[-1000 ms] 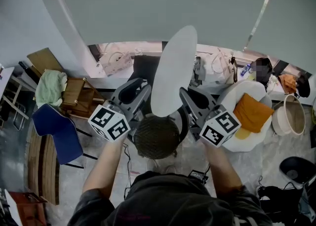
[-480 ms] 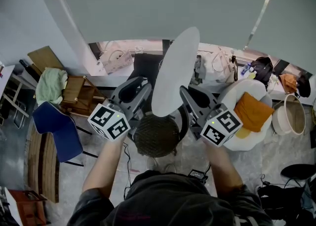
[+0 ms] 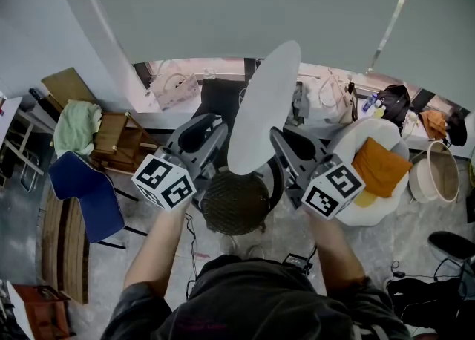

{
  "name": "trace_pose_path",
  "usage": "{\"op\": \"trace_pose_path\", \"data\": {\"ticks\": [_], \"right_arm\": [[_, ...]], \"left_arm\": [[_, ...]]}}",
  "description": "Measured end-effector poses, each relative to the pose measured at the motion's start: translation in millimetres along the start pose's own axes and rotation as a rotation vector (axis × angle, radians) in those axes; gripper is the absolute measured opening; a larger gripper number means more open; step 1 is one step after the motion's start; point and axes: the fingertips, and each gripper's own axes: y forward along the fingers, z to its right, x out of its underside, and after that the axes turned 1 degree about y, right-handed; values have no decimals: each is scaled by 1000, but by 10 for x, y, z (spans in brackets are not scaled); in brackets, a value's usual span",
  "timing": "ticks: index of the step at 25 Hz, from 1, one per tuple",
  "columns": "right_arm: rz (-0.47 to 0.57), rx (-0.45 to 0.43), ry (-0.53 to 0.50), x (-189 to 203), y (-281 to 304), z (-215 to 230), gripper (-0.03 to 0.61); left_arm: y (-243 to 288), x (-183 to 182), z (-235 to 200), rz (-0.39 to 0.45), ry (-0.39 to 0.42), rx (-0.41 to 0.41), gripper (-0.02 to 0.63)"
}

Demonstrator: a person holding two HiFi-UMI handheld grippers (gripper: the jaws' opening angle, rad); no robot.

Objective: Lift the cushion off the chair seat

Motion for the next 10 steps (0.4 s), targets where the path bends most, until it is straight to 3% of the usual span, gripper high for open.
{"op": "trace_pose_path", "data": {"ticks": [10], "right_arm": [[-2, -2, 3, -1, 42, 21, 26]], "left_arm": [[27, -14, -17, 2, 0, 2, 138]]}}
